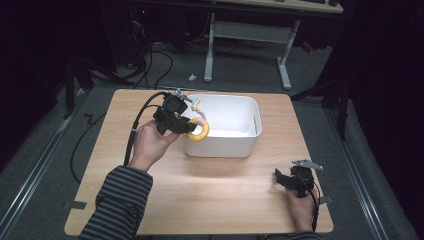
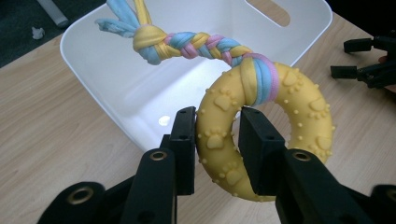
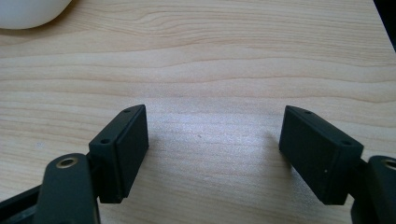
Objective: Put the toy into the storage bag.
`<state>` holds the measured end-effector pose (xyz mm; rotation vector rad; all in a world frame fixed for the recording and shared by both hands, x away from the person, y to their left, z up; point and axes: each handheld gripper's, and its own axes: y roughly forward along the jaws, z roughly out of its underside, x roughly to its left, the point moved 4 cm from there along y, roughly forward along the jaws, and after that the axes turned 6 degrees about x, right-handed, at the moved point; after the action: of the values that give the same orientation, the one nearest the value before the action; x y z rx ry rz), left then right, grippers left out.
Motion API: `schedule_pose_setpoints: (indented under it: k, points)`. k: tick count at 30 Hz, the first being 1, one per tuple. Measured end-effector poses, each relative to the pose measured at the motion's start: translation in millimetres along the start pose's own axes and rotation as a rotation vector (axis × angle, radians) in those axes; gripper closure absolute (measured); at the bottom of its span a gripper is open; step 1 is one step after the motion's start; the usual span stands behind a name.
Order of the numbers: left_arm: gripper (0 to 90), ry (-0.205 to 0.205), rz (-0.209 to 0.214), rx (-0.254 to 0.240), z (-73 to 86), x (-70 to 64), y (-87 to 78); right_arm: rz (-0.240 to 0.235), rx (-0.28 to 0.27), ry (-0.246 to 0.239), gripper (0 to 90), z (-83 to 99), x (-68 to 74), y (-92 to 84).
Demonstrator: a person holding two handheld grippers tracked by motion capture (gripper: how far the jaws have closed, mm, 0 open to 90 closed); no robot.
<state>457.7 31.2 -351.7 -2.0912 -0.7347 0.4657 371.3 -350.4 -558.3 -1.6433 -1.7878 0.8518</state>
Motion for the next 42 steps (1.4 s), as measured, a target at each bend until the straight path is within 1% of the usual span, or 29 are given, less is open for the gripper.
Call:
schedule_pose_setpoints:
  k: [3,9,11,13,15,18,23,26,31,35,38,42]
  points:
    - [67.8,0.01,-0.008,0.008,-5.7,-1.6,3.9,0.0,0.0,0.0,24.0,0.0,0.0,0.0]
    - [67.8,0.01,-0.006,0.017,-14.2,-2.1,11.2,0.0,0.0,0.0,24.0,0.0,0.0,0.0]
    - [67.8,0.008,-0.003,0.018,-17.3,-2.7,14.6,0.0,0.0,0.0,24.0,0.0,0.0,0.0]
    - [67.8,0.004,0.015,0.019,-19.8,-3.0,17.6,0.0,0.0,0.0,24.0,0.0,0.1,0.0]
    - [67.8,-0.001,0.019,0.018,-22.1,-3.1,20.4,-0.001,0.0,0.0,24.0,0.0,0.1,-0.1]
    - [67.8,0.004,0.011,0.034,-25.8,-3.2,24.9,-0.001,0.0,-0.001,24.0,0.1,0.1,-0.1]
    - [67.8,0.004,0.002,0.037,-32.9,-4.0,30.0,-0.001,0.0,-0.001,24.0,0.1,0.1,-0.1]
    - [67.8,0.006,-0.001,0.048,-36.8,-4.1,33.9,-0.001,0.0,-0.001,24.0,0.1,0.1,-0.1]
    - [67.8,-0.015,0.013,0.054,-45.8,-2.1,44.0,-0.001,0.0,-0.001,24.0,0.1,0.2,-0.1]
    - [67.8,-0.008,-0.003,0.075,-49.0,-3.0,51.9,-0.002,0.001,0.0,24.0,0.2,0.3,-0.2]
    - [67.8,-0.008,-0.006,0.079,-52.0,-4.3,56.3,-0.002,0.001,0.001,24.0,0.2,0.3,-0.2]
    - [67.8,-0.009,-0.022,0.086,-56.0,-4.0,62.2,-0.002,0.001,0.001,23.9,0.2,0.4,-0.2]
